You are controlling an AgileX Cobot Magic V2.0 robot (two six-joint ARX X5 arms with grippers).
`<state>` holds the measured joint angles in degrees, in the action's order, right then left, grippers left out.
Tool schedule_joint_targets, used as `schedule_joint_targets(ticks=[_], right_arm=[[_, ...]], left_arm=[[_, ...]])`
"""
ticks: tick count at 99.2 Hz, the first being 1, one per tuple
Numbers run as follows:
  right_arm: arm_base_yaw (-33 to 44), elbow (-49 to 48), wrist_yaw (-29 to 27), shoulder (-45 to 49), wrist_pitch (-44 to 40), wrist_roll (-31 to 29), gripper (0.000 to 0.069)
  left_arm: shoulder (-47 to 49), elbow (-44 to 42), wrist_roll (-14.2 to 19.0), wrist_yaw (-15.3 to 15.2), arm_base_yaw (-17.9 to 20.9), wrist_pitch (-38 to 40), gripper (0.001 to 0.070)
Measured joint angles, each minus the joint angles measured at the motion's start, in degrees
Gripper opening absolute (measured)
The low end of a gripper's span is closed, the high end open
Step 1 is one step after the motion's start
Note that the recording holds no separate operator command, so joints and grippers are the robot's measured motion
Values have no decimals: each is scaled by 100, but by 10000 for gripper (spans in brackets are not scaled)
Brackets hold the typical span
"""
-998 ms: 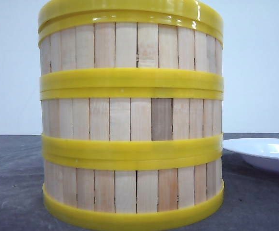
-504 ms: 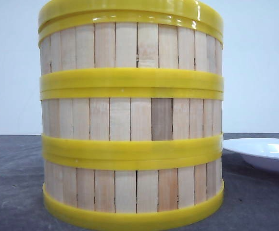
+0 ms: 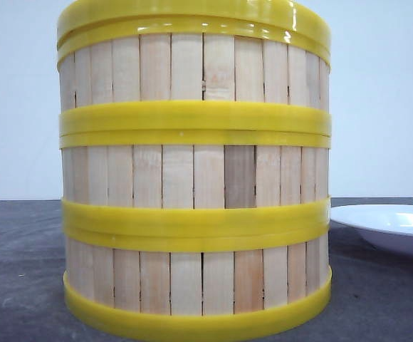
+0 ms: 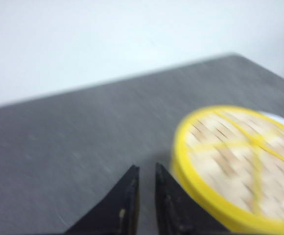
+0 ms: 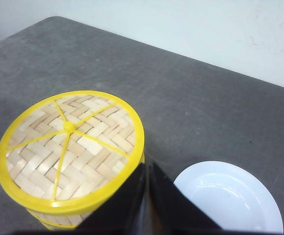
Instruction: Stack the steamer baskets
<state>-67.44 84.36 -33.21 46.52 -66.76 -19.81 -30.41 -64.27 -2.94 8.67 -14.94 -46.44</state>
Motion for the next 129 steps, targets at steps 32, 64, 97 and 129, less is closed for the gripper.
schedule_joint_targets(ticks=[32,64,97,129], right_arm=[[0,0,0,0,2,0,7],[0,0,0,0,7,0,7],[0,0,-2,0,13,0,7],[0,0,0,0,13,0,7]], left_arm=[[1506,3198,-46,-717,975,2295,32],[2771,5449,-46,-1047,1222,3060,32],[3021,6135,-46,-1049,1257,3309,32],[3016,6146,-46,-1045,1257,3342,32]])
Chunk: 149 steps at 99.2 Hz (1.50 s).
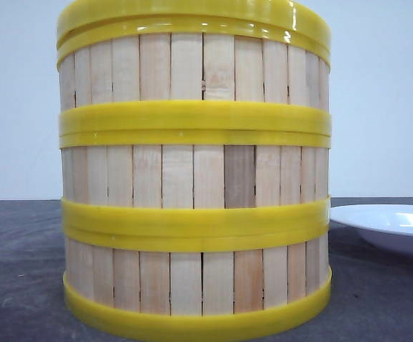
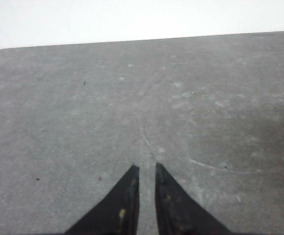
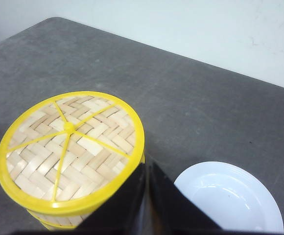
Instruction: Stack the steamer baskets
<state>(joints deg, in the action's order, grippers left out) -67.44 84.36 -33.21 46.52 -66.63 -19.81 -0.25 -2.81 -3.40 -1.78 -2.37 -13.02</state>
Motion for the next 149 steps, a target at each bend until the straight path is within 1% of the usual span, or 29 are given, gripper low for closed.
schedule_joint_targets(ticks=[71,83,95,102,110,116,122,136,144,149], right_arm=[[0,0,-7,0,0,4,7],[31,0,-297,0,7,96,7],[323,0,-704,0,232,232,7],[671,0,-730,0,463,404,7],[1226,0,-667,2,879,739,7],[1694,0,-474,7,1224,1054,7],[2221,0,-68,7,1567,1421,7],[3650,-4,1397,7,2162,2249,7],[4531,-116,2192,-2,2406,2503,7],[5007,-267,2553,-44,2535,2570,7]], left_arm=[[0,0,0,0,0,0,32],[0,0,0,0,0,0,32],[0,0,0,0,0,0,32],[0,0,0,0,0,0,32],[0,0,0,0,0,0,32],[0,0,0,0,0,0,32],[0,0,0,0,0,0,32],[0,0,0,0,0,0,32],[0,0,0,0,0,0,32],[0,0,0,0,0,0,32]])
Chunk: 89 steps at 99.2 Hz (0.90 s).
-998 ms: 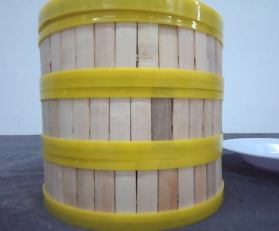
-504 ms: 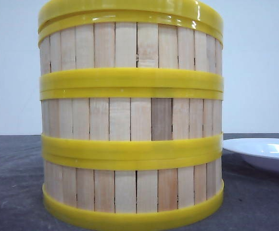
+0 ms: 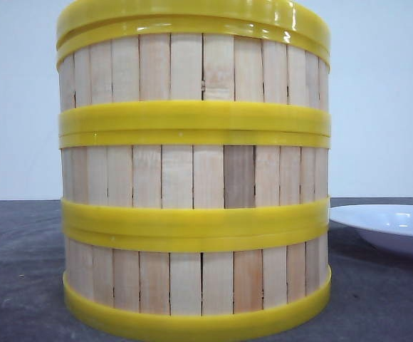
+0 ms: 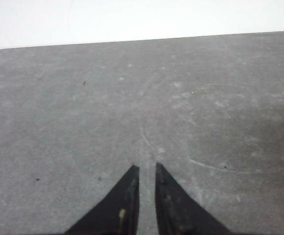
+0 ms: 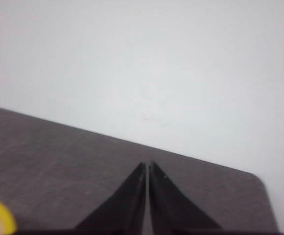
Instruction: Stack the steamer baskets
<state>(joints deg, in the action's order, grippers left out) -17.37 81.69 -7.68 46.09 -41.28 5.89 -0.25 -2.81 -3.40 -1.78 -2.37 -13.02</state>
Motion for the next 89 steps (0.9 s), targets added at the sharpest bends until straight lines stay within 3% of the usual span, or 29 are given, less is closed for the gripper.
schedule_joint_targets(ticks=[17,57,89], right_arm=[[1051,-927,769,-256,601,76,7],[1596,-4857,793,-2026,3401,-575,7],[1679,-7014,791,-3560,3648,-785,7]], left_arm=[[0,0,0,0,0,0,32],[0,0,0,0,0,0,32],[0,0,0,0,0,0,32]])
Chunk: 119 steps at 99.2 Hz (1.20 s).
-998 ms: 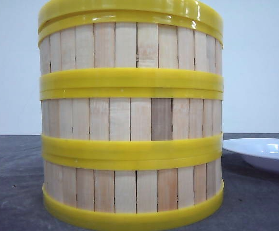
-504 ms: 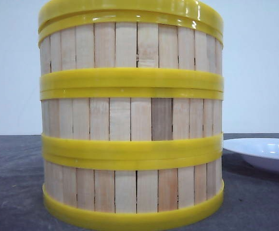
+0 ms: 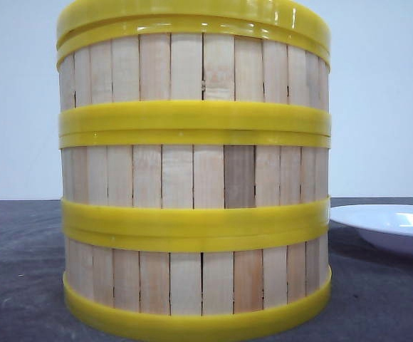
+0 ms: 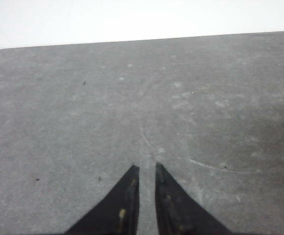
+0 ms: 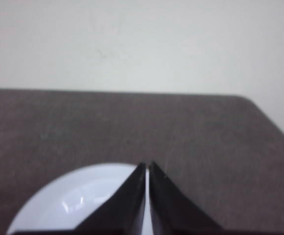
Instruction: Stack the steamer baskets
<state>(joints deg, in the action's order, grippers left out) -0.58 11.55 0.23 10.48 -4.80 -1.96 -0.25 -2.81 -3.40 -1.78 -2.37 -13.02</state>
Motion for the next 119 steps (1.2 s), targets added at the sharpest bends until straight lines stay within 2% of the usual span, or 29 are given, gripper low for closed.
schedule_joint_targets(ticks=[34,119], right_arm=[[0,-1069,24,-964,192,-90,7],[0,-1073,26,-1023,122,-85,7]], left_arm=[[0,0,0,0,0,0,32],[0,0,0,2,0,0,32]])
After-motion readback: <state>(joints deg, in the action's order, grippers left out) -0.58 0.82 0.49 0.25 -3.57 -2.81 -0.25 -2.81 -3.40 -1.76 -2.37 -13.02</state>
